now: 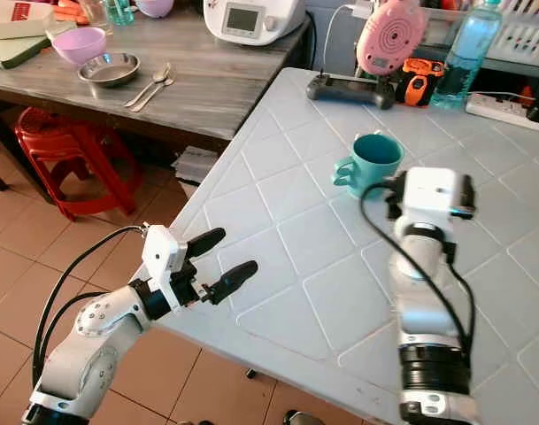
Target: Setting the table
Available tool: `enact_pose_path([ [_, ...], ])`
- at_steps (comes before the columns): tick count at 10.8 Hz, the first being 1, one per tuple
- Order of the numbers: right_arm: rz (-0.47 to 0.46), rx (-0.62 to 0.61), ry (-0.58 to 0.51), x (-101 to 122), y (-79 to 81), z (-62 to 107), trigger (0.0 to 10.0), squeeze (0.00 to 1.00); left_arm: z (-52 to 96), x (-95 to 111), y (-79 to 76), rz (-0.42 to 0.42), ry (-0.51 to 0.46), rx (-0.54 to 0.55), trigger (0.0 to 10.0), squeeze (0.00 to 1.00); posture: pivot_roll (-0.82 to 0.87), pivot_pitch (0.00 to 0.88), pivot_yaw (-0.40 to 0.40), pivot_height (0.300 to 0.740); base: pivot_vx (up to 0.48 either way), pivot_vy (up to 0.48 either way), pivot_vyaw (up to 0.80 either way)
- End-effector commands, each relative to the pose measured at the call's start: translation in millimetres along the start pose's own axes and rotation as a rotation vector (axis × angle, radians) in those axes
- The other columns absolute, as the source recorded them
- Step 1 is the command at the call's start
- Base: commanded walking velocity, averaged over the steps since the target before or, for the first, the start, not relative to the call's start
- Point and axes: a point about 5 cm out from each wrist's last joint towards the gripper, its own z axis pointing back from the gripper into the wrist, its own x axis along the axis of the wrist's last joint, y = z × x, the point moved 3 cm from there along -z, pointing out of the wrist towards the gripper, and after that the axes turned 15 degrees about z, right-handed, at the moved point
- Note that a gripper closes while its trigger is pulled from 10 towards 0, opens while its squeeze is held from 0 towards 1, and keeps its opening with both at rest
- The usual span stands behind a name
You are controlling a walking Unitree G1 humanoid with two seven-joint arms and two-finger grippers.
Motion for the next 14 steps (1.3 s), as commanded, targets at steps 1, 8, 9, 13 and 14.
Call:
enact_pose_path([
  [1,-0.002,-0.02,0.023,-6.7,-7.3,-1.9,10.0,1.0,1.6,0.9,1.8,-0.006,0.004,0.016,10.0,0.0,-0.04,0.151,0.034,0.74,0.0,0.0,0.0],
  [8,-0.061,0.172,-0.018,0.6,40.0,31.3,10.0,0.53,0.3,1.9,0.9,-0.004,-0.001,0.017,10.0,0.0,-0.03,0.154,0.035,0.74,0.0,0.0,0.0],
  [9,-0.079,0.225,-0.034,5.5,45.2,26.3,10.0,0.04,-1.8,2.2,-1.0,0.001,-0.005,0.011,10.0,0.0,-0.03,0.153,0.033,0.74,0.0,0.0,0.0],
  [13,-0.124,0.28,-0.068,16.4,46.3,3.1,10.0,0.0,-2.3,1.2,-3.4,0.008,-0.007,0.008,10.0,0.0,-0.03,0.16,0.031,0.74,0.0,0.0,0.0],
  [14,-0.125,0.274,-0.068,17.9,45.8,-1.5,10.0,0.0,-2.1,1.0,-3.9,0.008,-0.006,0.008,10.0,0.0,-0.03,0.163,0.031,0.74,0.0,0.0,0.0],
])
